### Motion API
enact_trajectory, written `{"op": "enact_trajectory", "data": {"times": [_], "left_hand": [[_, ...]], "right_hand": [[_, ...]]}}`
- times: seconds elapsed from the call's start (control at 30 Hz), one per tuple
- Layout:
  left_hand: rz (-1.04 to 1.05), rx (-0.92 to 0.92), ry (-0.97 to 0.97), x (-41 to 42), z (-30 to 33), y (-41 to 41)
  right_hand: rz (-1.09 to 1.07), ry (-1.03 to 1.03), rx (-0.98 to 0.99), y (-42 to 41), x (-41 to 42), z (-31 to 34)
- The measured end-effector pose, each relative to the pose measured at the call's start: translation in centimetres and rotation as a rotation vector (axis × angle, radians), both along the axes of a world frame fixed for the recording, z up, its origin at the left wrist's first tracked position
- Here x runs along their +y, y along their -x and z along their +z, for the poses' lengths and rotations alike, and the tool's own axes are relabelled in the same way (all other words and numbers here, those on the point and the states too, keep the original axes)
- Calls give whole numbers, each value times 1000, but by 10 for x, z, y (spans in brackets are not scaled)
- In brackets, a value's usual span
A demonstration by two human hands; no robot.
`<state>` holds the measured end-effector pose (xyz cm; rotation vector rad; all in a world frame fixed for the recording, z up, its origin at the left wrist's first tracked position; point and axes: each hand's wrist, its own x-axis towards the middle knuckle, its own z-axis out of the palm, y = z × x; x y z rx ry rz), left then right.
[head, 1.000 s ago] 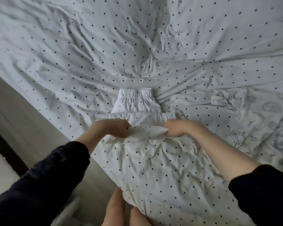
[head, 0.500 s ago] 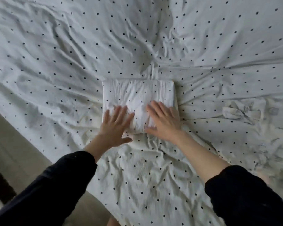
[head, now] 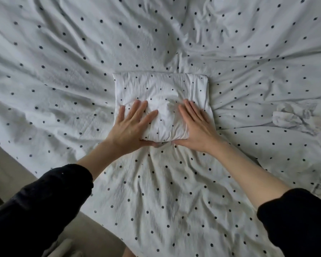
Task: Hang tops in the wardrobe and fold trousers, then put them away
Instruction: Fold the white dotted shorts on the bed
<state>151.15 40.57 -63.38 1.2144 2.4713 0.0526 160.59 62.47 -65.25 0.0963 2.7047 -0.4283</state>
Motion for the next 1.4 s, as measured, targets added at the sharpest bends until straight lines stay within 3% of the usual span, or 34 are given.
{"op": "enact_trajectory", "data": {"times": [0.13, 0.4, 0.57, 0.67, 0.9, 1.1, 1.27, 1.4], "left_hand": [[-16, -44, 35, -3, 4, 6], [-229, 132, 132, 6, 6, 30], [-149, 198, 268, 20, -5, 20], [-113, 228, 228, 23, -16, 29], [-73, 143, 240, 34, -42, 32], [-10, 105, 160, 32, -44, 10], [40, 115, 72, 27, -17, -4], [53, 250, -90, 13, 48, -13]], "right_hand": [[-21, 22, -41, -2, -2, 6], [72, -6, -121, 24, 12, 17], [123, -201, -71, 22, 2, 13], [109, -228, -10, 35, 3, 0], [111, -120, -69, 51, 10, -32], [-4, -21, 36, 34, -2, -40], [-41, 23, 61, 28, -12, -12], [-30, 22, 180, 19, -24, 58]]}}
